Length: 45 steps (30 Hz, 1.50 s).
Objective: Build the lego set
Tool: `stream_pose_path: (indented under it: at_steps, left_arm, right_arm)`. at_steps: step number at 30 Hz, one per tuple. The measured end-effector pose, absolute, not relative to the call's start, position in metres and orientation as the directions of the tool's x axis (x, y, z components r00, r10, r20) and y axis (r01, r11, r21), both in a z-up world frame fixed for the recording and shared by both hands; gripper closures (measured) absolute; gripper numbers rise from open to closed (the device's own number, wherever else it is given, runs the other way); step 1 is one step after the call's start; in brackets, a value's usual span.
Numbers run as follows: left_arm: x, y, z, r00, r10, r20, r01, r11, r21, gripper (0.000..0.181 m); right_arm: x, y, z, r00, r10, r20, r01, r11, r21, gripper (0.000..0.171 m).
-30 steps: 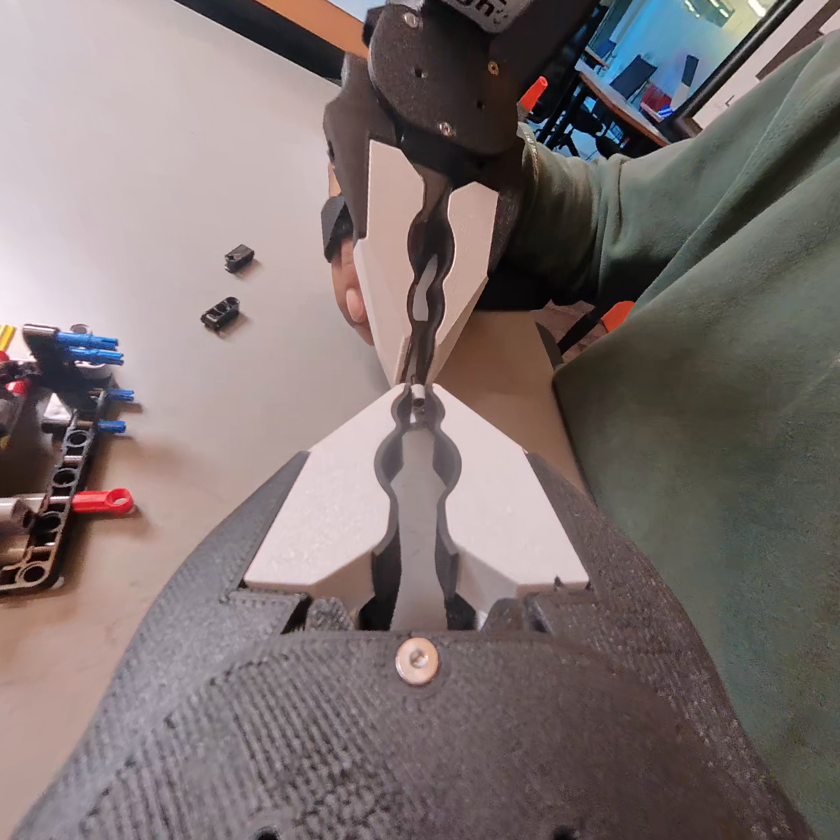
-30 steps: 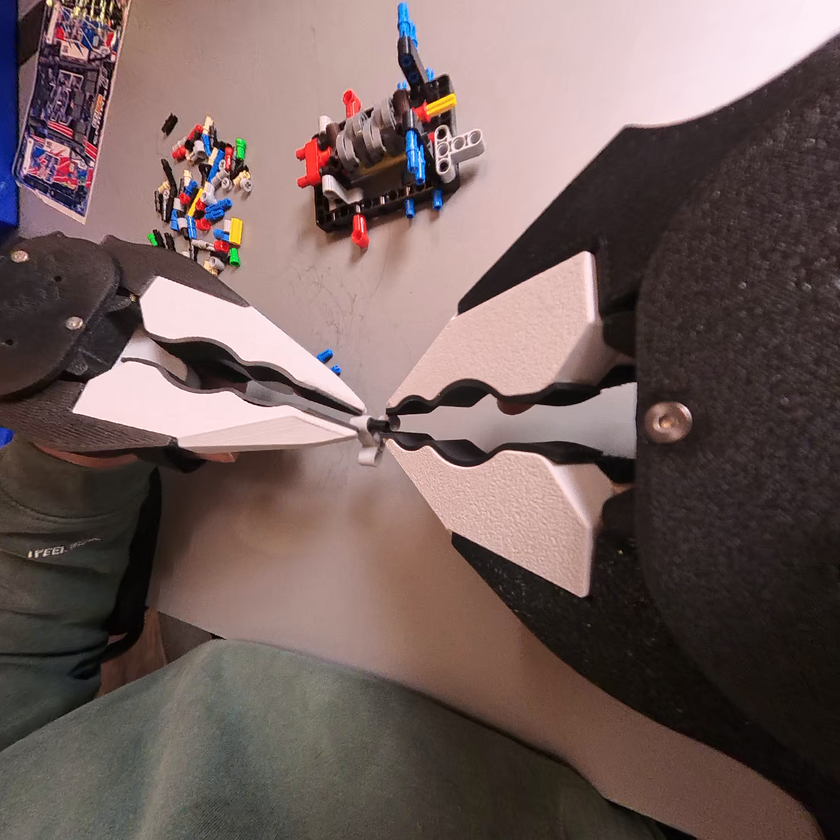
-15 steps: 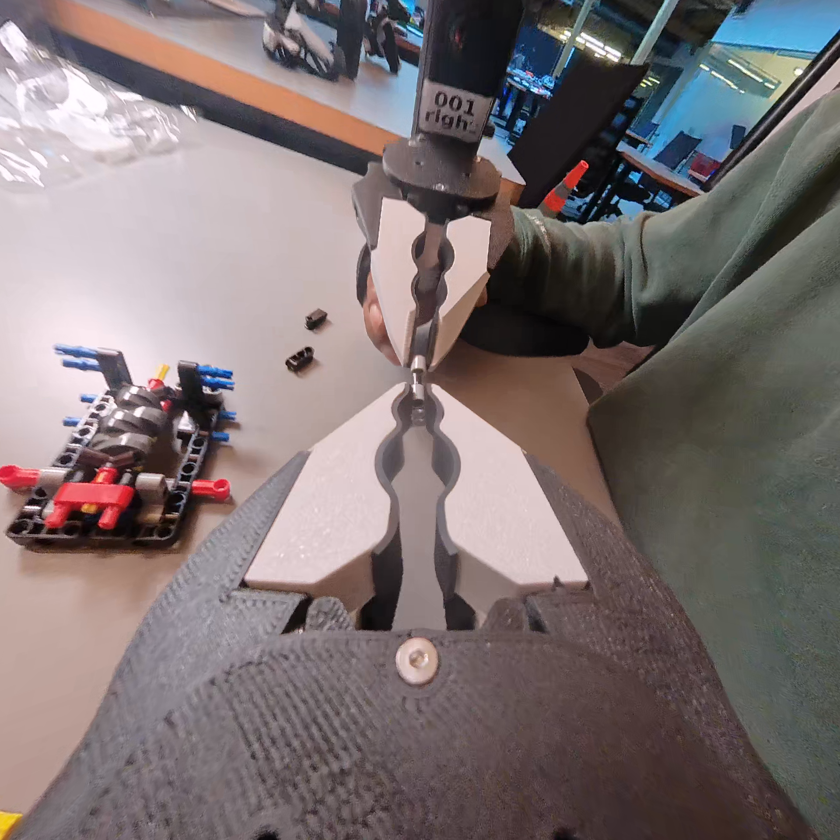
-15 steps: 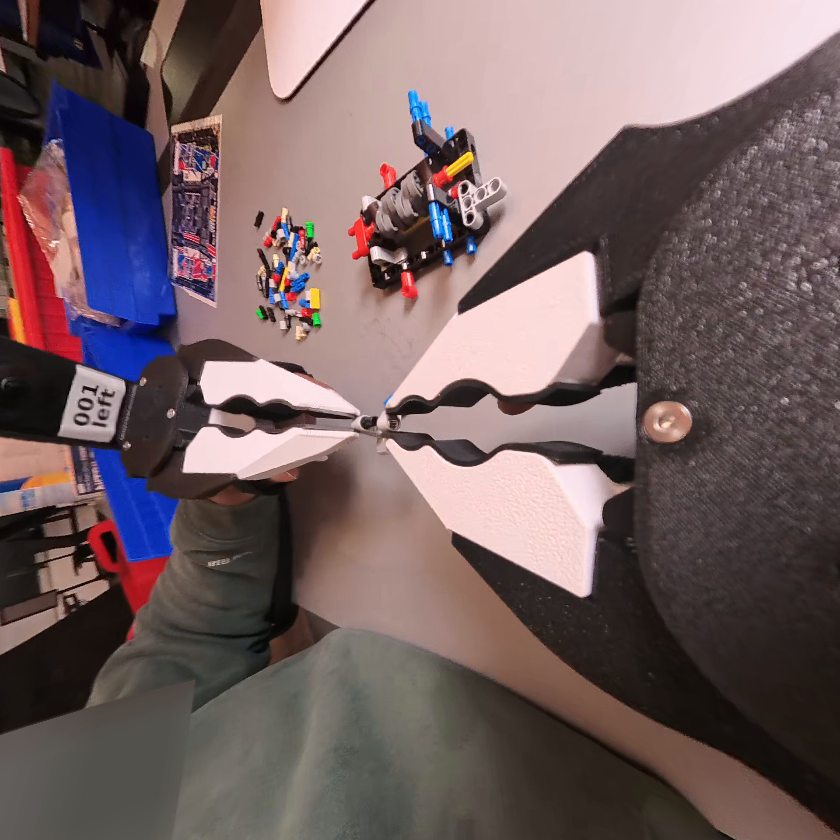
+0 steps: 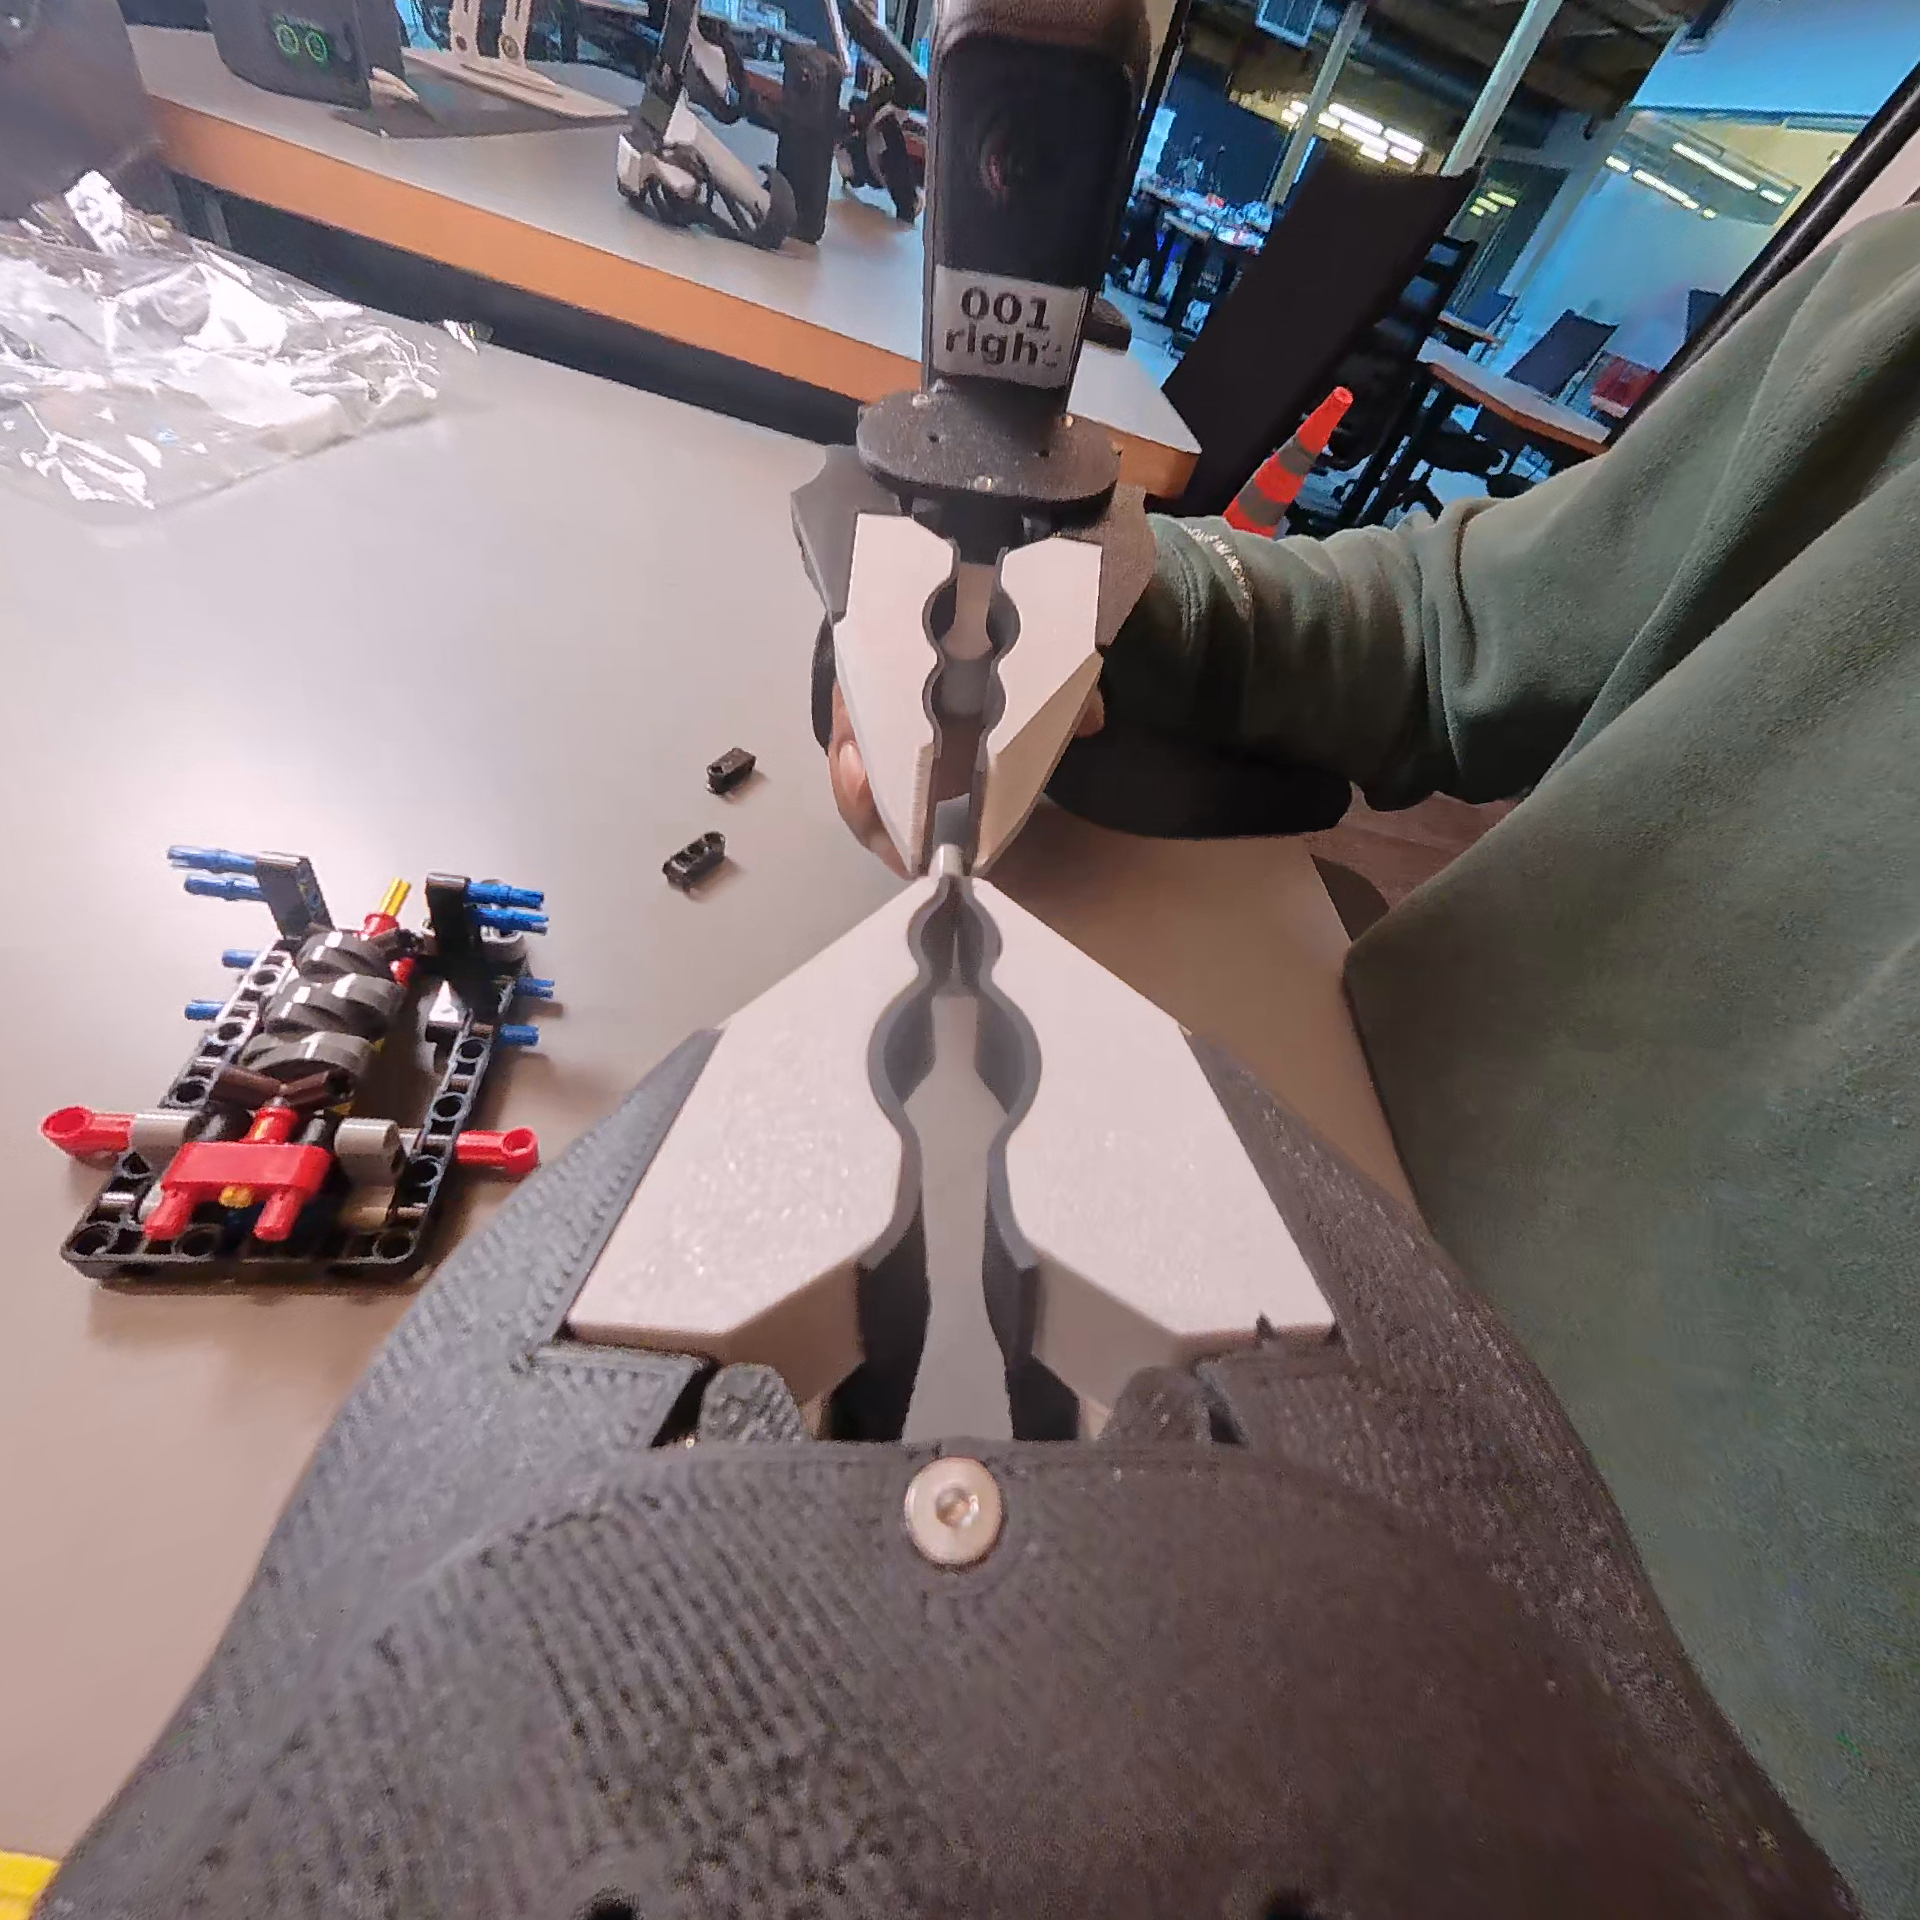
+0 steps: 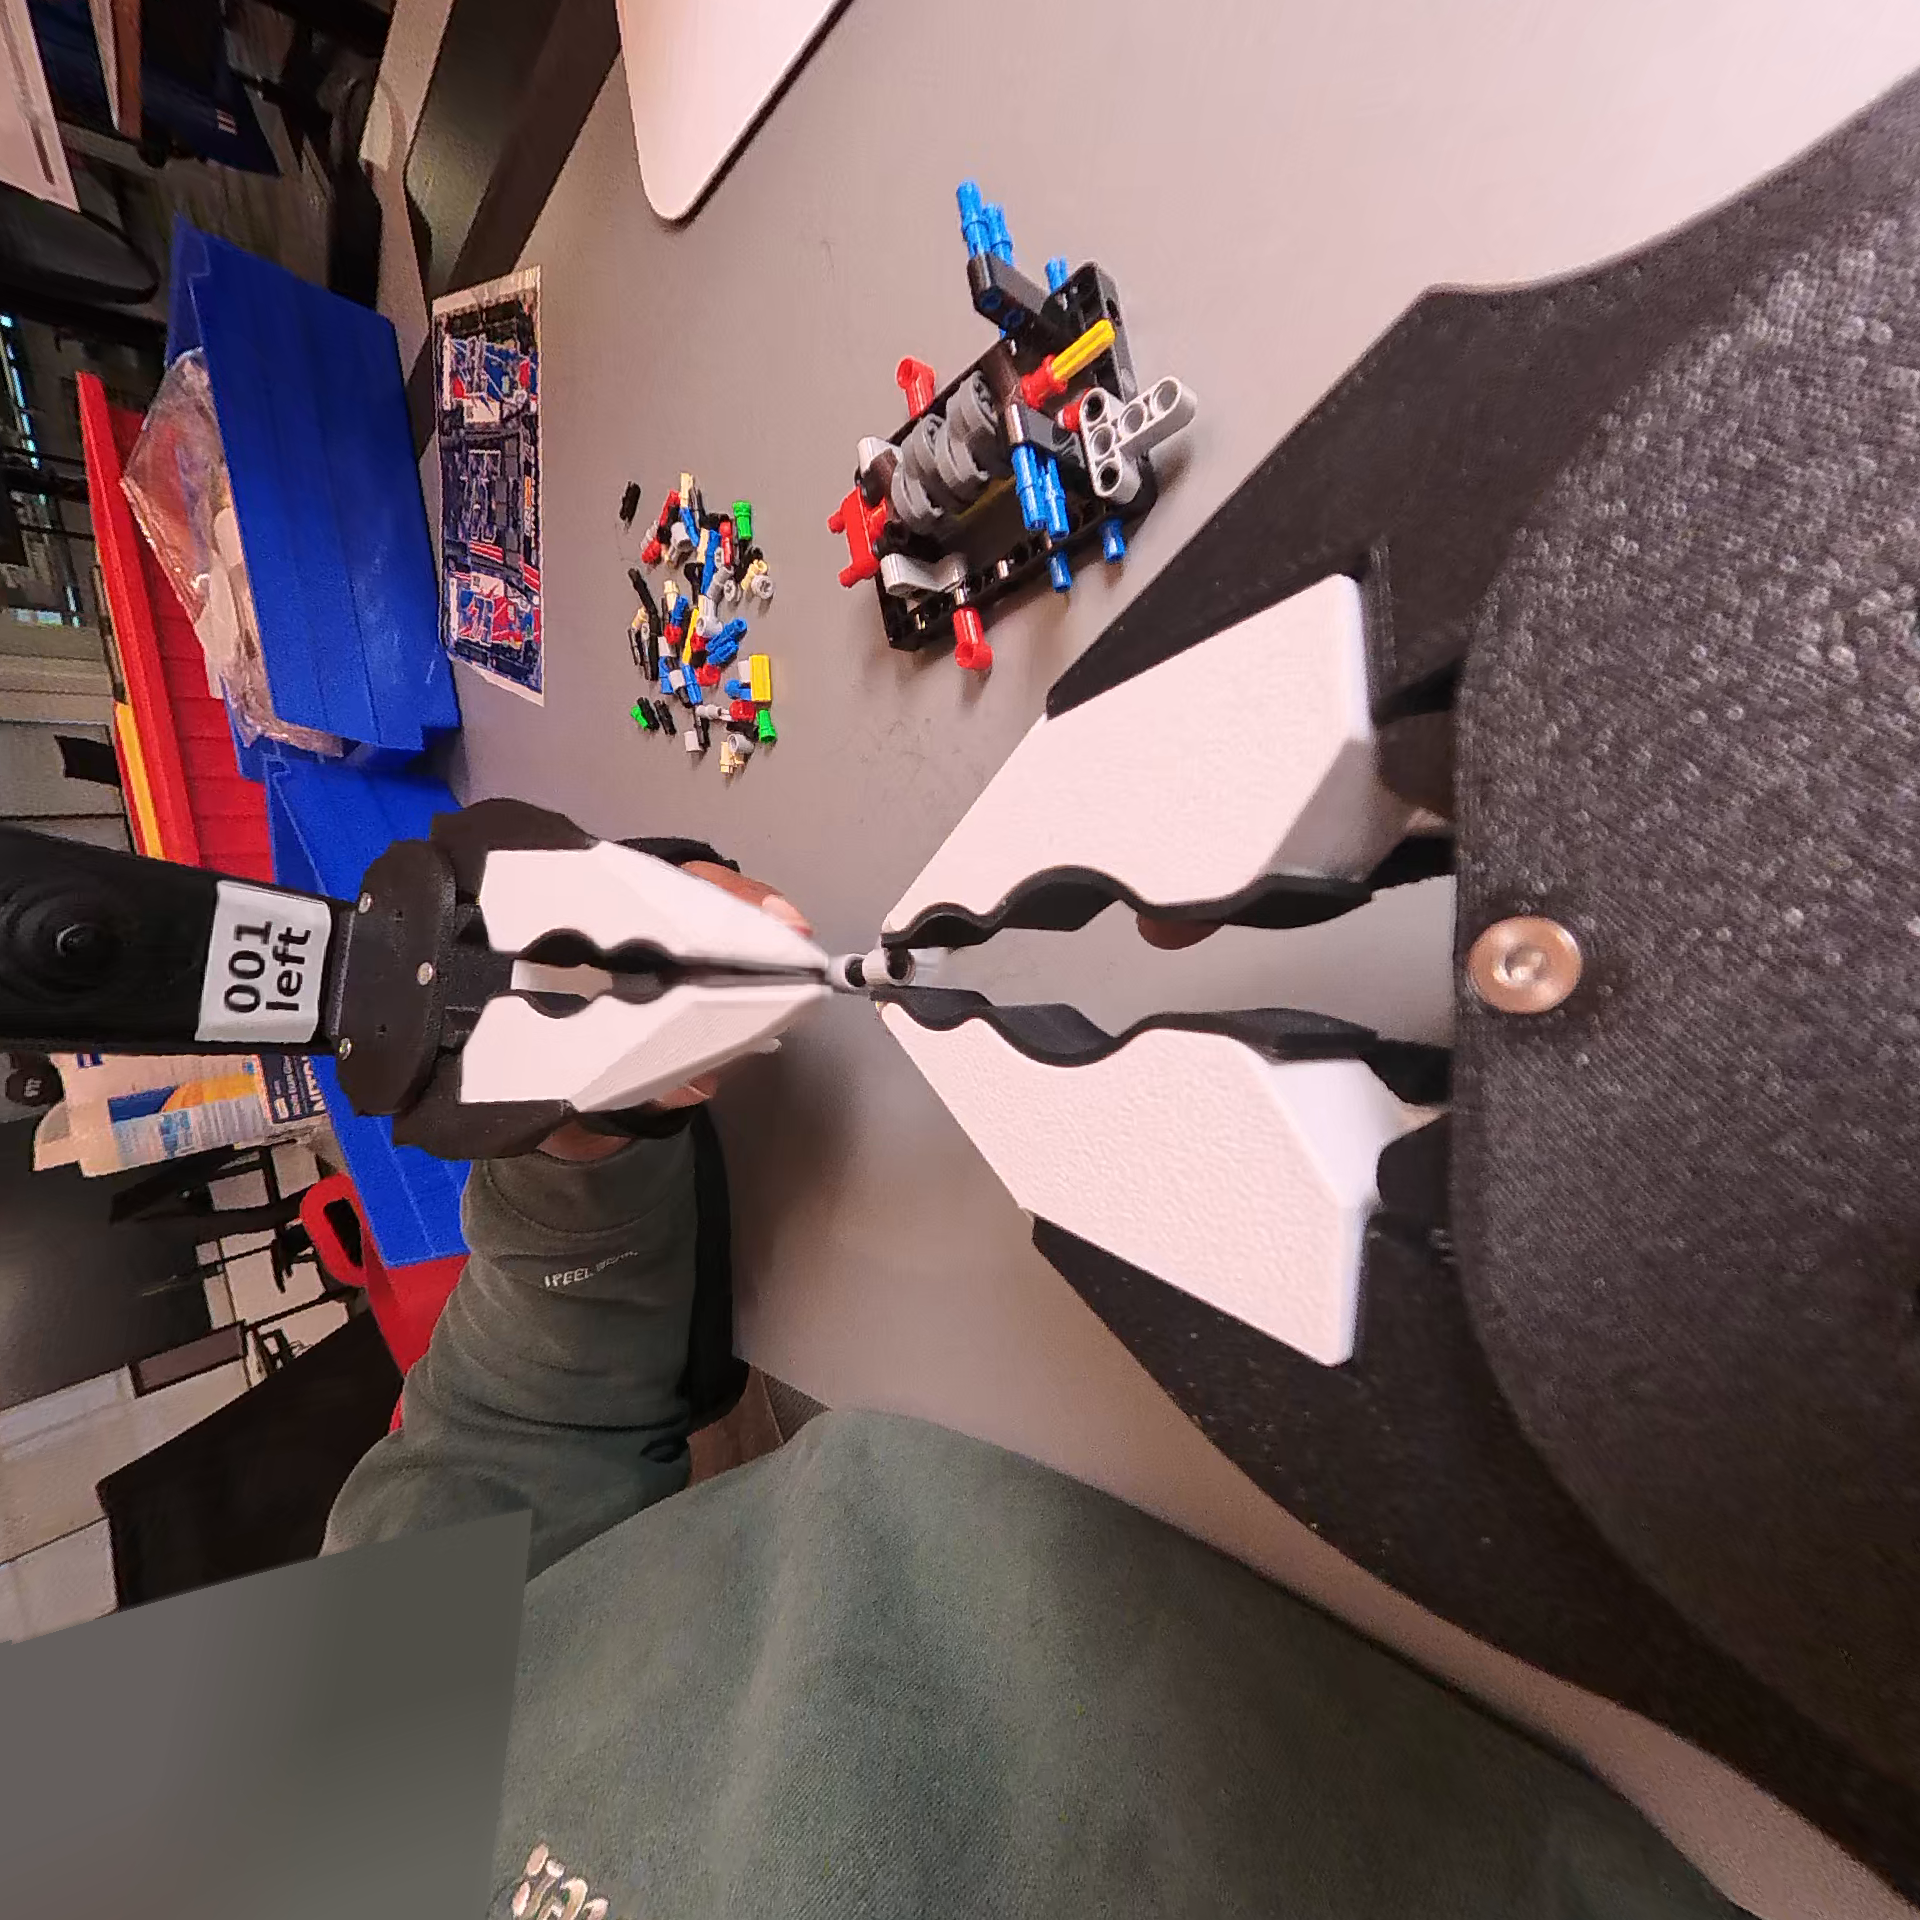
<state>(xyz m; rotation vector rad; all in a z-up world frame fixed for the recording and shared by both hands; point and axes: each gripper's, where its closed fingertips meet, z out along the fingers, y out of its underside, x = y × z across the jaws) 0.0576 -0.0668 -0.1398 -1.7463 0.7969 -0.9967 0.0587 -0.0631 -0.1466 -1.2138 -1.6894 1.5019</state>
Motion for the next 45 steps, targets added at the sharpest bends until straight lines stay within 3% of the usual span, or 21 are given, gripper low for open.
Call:
stream_pose_path:
  at_steps: [8,16,25,30,31,36,40,45]
  left_arm:
    - [0.049,-0.059,-0.147,0.514,-0.812,0.275,-0.083,-0.367,-0.927,0.181]
    - [0.077,-0.077,-0.203,0.487,-0.859,0.158,-0.396,-0.378,-0.837,0.161]
    - [0.121,-0.044,-0.215,0.443,-0.896,0.039,-0.542,-0.303,-0.784,0.158]
    - [0.130,-0.033,-0.224,0.417,-0.909,-0.009,-0.633,-0.283,-0.721,0.161]
    - [0.130,-0.031,-0.225,0.427,-0.904,-0.008,-0.631,-0.292,-0.719,0.173]
    - [0.109,-0.030,-0.212,0.551,-0.791,0.265,-0.399,-0.529,-0.749,0.175]
    - [0.075,-0.040,-0.208,0.578,-0.571,0.584,-0.143,-0.775,-0.616,0.175]
    - [0.045,-0.065,-0.216,0.653,-0.566,0.503,-0.285,-0.799,-0.529,0.176]
  right_arm:
    - [0.056,-0.064,-0.153,-0.418,0.897,-0.147,0.278,-0.028,-0.960,0.166]
    - [0.069,-0.021,-0.141,-0.285,0.957,-0.060,0.282,0.024,-0.959,0.166]
    - [0.081,0.041,-0.117,-0.013,0.999,-0.036,0.212,-0.033,-0.977,0.166]
    - [0.083,0.047,-0.116,0.011,0.998,-0.057,0.192,-0.058,-0.980,0.166]
    - [0.083,0.046,-0.117,0.005,0.998,-0.058,0.196,-0.058,-0.979,0.166]
    - [0.084,0.021,-0.122,-0.124,0.992,-0.007,0.238,0.023,-0.971,0.166]
    - [0.088,-0.014,-0.139,-0.289,0.957,0.035,0.316,0.129,-0.940,0.166]
    - [0.079,-0.055,-0.174,-0.431,0.902,0.015,0.426,0.218,-0.878,0.166]
